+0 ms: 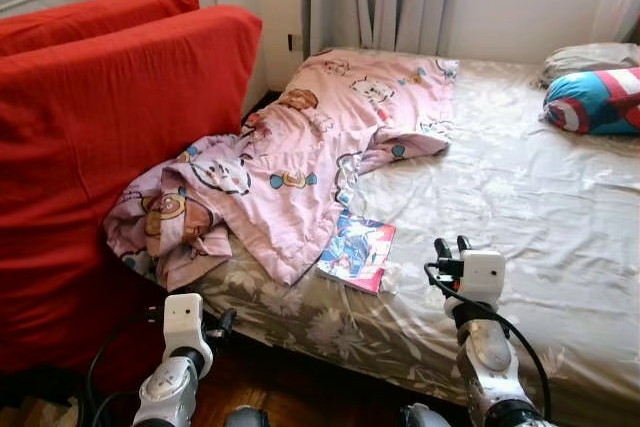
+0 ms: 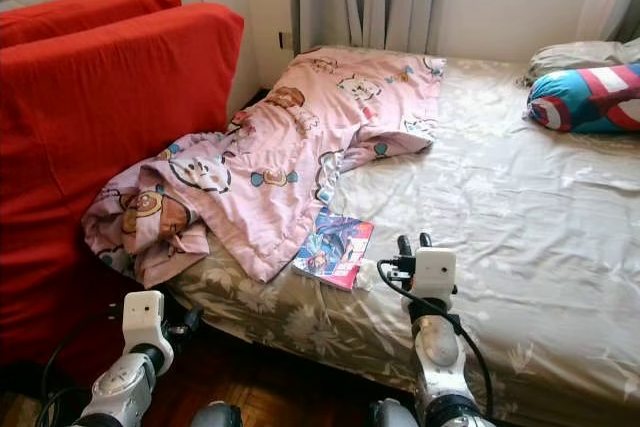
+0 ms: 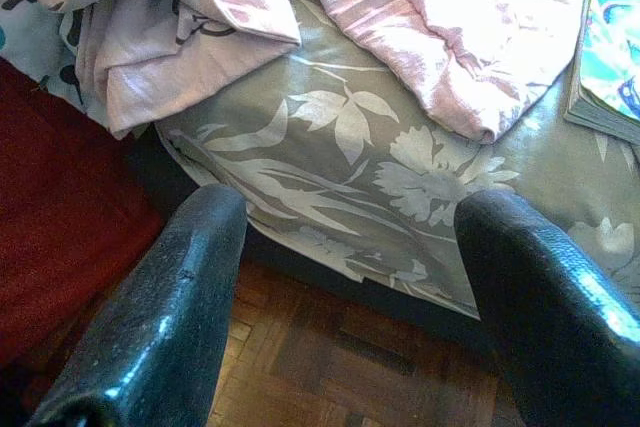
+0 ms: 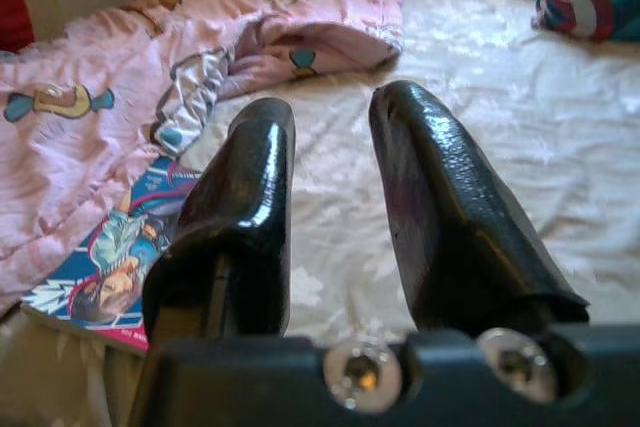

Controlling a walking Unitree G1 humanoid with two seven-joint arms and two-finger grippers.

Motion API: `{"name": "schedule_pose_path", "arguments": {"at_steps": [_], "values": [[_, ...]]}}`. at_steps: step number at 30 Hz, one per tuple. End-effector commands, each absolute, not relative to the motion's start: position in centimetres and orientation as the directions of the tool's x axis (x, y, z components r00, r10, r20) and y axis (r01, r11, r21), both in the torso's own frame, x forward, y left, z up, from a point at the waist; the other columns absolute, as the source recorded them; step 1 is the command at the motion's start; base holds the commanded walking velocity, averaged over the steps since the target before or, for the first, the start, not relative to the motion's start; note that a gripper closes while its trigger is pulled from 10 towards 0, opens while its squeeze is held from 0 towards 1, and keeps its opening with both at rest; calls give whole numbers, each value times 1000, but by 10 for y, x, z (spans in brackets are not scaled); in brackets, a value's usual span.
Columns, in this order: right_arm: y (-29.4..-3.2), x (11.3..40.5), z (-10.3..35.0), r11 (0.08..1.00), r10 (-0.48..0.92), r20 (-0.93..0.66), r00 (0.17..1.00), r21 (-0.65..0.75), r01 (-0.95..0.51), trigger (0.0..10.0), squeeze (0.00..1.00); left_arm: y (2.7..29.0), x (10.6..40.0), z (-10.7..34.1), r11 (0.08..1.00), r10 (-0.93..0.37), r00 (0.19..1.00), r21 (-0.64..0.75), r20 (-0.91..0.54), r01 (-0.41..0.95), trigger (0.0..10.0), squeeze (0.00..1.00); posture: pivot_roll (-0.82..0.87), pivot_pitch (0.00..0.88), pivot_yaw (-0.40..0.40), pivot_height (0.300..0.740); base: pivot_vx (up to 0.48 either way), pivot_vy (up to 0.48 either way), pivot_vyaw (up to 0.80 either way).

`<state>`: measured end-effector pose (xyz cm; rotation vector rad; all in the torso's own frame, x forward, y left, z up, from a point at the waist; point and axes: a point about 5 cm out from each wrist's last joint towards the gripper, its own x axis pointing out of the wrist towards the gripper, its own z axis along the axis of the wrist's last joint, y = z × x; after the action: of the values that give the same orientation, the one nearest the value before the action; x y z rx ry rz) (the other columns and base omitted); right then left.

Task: Clean up the room

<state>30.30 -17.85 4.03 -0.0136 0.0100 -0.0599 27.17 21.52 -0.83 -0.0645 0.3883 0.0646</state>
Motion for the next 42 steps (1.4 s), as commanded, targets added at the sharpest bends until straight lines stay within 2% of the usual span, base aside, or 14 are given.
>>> {"name": "schedule_pose_path", "arguments": {"at_steps": [1,6,11,25,42], "values": [[-179,304,39,997,-79,-34,996,8,80,10000,0,218,274,-6,996,59,927,-46,-369,-82,10000,0,2,0,0,620,0,0,0],[-183,303,34,995,-99,-78,992,25,102,10000,0,220,274,-5,995,65,925,-45,-374,-88,10000,0,2,0,0,620,0,0,0],[-179,303,33,998,-59,-82,995,2,60,10000,0,217,274,-6,995,61,924,-44,-378,-84,10000,0,0,0,0,620,0,0,0],[-171,298,25,999,-30,-127,991,11,32,10000,0,214,277,-4,996,56,927,-40,-371,-76,10000,0,3,0,0,620,0,0,800],[-175,299,23,998,-56,-159,986,30,62,10000,0,217,278,-2,996,50,931,-47,-360,-71,10000,0,2,0,1,620,0,0,0]]}}
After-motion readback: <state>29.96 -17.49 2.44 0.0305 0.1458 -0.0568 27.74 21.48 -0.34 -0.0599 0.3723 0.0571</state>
